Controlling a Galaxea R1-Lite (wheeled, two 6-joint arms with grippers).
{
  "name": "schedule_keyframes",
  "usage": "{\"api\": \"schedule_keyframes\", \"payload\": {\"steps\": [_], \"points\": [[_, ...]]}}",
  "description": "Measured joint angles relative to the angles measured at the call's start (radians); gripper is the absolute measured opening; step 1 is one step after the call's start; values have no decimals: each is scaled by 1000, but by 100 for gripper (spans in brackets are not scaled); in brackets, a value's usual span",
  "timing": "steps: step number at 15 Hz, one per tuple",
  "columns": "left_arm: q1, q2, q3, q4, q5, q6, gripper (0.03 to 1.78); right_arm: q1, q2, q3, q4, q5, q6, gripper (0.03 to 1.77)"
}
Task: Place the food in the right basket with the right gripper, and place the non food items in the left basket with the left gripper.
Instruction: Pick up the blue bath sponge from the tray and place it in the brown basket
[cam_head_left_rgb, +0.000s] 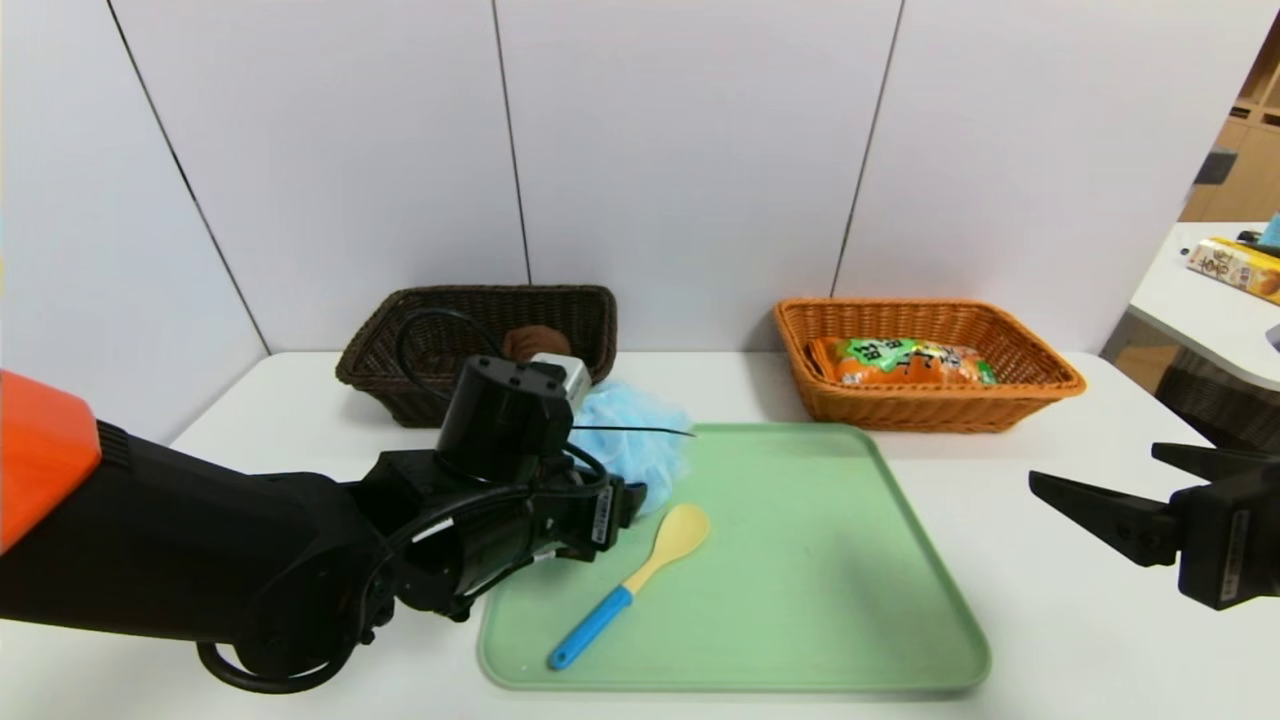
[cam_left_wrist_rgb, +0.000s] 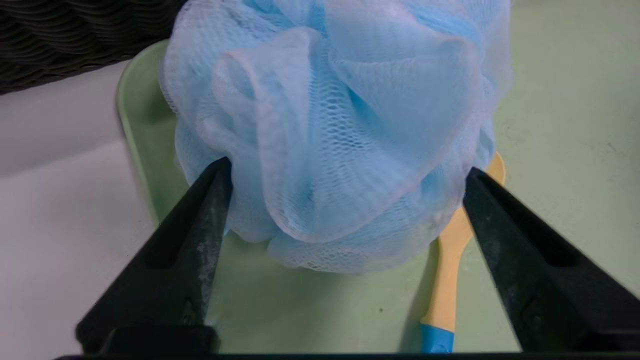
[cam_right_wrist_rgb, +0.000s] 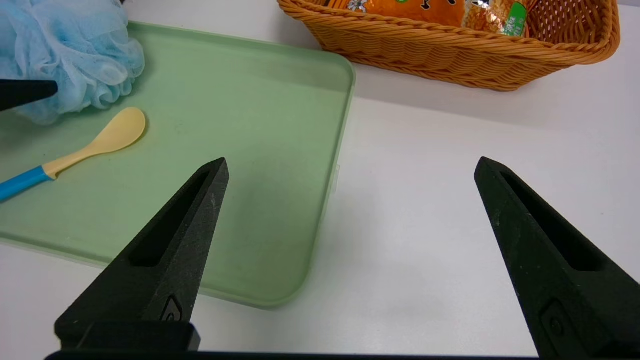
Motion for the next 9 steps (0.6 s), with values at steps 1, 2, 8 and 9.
{"api": "schedule_keyframes", "payload": {"steps": [1, 2, 8, 9], "points": [[0, 1, 2, -10, 1, 1, 124, 1, 0, 1, 0, 0, 0, 169], [-1, 1, 4, -18, 4, -1, 111, 2, 0, 3, 0, 0, -1, 169], [-1, 1, 18, -31, 36, 2, 6, 7, 0, 7, 0, 1, -2, 169], [-1, -1, 23, -30, 37, 2, 6, 7, 0, 7, 0, 1, -2, 169]]}}
